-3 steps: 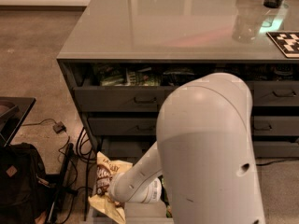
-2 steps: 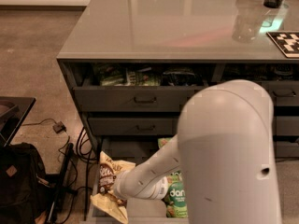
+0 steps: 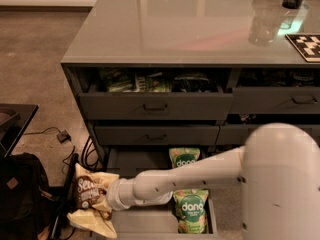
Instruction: Pick brown chip bag from bottom drawer and place on counter
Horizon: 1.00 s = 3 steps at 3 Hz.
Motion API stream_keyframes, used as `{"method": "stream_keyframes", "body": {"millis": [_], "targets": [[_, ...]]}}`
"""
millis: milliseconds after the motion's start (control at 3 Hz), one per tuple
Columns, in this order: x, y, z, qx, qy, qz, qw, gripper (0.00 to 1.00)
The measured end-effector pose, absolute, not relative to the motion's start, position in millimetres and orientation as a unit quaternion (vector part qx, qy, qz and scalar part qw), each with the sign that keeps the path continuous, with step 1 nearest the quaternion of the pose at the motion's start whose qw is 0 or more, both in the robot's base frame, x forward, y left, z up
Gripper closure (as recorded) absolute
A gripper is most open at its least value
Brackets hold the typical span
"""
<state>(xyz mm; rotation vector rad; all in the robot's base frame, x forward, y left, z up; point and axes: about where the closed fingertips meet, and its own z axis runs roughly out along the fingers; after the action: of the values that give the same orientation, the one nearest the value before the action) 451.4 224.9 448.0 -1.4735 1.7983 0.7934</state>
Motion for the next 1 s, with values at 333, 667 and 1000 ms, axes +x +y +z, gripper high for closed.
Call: {"method": "stream_keyframes", "body": {"millis": [333, 667, 1000], "targets": [[462.5, 211.3, 494.3, -0.569, 0.649, 0.339, 0.375, 1.00], [481.0, 122.6, 541.8, -0.544, 0.678, 0.324, 0.374, 1.00], [517.4, -0.3, 591.1, -0.510, 0.731, 0.265, 0.369, 1.00]]}}
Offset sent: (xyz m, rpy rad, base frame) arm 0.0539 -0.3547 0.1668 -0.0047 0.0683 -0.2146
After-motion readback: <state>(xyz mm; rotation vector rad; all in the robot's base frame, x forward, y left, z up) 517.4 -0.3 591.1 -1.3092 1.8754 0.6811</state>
